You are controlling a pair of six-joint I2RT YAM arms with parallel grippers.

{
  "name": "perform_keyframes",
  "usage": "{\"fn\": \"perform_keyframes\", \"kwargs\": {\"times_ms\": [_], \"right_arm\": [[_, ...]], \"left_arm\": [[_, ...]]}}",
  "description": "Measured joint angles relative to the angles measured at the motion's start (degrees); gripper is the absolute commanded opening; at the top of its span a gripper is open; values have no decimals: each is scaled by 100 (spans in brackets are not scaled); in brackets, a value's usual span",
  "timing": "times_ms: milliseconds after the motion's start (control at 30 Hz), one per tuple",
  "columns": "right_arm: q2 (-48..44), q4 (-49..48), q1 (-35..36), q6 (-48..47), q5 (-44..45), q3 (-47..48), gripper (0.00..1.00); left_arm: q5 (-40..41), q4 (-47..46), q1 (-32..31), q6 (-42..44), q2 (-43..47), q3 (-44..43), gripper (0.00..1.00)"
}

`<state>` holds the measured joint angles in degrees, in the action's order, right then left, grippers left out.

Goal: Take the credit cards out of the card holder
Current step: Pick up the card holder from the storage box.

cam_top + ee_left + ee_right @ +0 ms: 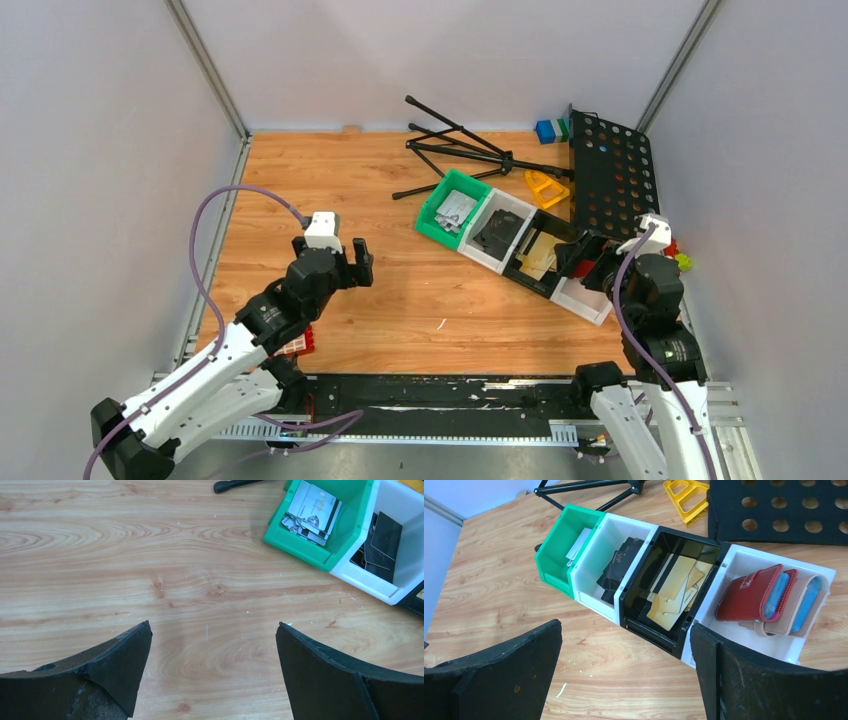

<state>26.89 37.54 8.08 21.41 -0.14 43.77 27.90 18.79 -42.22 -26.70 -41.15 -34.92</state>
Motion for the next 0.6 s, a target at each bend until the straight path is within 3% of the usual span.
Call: {"fn": "perform_keyframes", "kwargs": {"times_ms": [400, 600], "right_arm": [[7, 267, 0, 109, 389, 22, 100], [592, 693, 0, 498, 839, 372, 100]], "left_arm": [[79, -9, 0, 0, 214, 278, 100], [260, -249, 72, 15, 184, 758, 100]]}}
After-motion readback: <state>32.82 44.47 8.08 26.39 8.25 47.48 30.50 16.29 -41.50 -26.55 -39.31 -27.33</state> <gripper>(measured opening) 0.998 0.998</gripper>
